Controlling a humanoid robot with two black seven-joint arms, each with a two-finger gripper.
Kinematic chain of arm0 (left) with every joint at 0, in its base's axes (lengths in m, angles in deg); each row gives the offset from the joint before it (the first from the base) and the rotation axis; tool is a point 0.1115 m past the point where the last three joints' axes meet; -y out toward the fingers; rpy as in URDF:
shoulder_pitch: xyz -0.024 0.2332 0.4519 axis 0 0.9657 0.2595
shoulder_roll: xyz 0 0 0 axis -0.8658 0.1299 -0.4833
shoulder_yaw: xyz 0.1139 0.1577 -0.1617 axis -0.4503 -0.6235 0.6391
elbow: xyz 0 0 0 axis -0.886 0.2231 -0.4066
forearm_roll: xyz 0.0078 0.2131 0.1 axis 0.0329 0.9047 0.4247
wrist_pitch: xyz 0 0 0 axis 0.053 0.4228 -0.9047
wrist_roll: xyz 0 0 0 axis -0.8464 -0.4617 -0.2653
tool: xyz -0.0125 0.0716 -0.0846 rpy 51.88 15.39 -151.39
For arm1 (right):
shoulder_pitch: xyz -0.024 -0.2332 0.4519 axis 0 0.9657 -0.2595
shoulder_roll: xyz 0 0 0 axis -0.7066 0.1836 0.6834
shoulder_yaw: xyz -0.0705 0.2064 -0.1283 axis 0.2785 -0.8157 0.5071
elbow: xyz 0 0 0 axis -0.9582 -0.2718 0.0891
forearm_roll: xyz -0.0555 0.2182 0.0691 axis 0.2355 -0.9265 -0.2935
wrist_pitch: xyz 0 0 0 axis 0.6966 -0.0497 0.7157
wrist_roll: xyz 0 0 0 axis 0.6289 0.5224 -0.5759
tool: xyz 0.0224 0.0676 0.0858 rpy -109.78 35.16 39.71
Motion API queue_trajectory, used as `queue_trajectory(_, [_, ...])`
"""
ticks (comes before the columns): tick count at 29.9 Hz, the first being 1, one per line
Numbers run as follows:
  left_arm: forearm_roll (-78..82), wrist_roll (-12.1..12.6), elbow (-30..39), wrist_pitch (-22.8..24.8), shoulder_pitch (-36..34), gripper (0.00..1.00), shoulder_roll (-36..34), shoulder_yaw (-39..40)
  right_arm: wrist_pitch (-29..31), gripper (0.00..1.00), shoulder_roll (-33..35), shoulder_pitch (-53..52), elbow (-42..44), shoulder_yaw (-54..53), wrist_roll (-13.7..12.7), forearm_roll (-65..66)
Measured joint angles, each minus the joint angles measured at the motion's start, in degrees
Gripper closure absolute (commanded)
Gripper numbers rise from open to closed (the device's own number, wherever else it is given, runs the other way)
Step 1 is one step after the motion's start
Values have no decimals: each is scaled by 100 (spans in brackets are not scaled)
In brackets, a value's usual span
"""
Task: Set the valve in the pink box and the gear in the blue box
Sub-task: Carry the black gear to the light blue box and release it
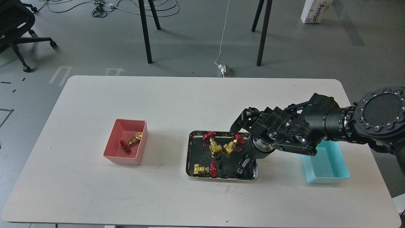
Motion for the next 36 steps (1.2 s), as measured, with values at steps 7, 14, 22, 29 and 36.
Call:
queue_trajectory(7, [0, 0, -95, 1, -5, 6, -33, -6, 2, 91, 0, -502, -68, -194, -2, -404])
queue_trajectory(14, [17, 0, -182, 10, 19, 6, 16, -25, 9, 90, 719, -1292, -995, -253, -36, -961])
queue_trajectory(22, [18, -4, -200, 9, 62, 6, 9, -27, 54, 89, 3357, -1465, -2184, -242, -56, -881])
queue_trajectory(29, [10, -9, -201, 9, 62, 6, -28, -12, 72, 85, 4910, -970, -2568, -234, -33, -657])
queue_trajectory(36, [9, -9, -200, 0, 11, 6, -41, -8, 18, 66, 5178, -380, -2240, -525, -6, -600])
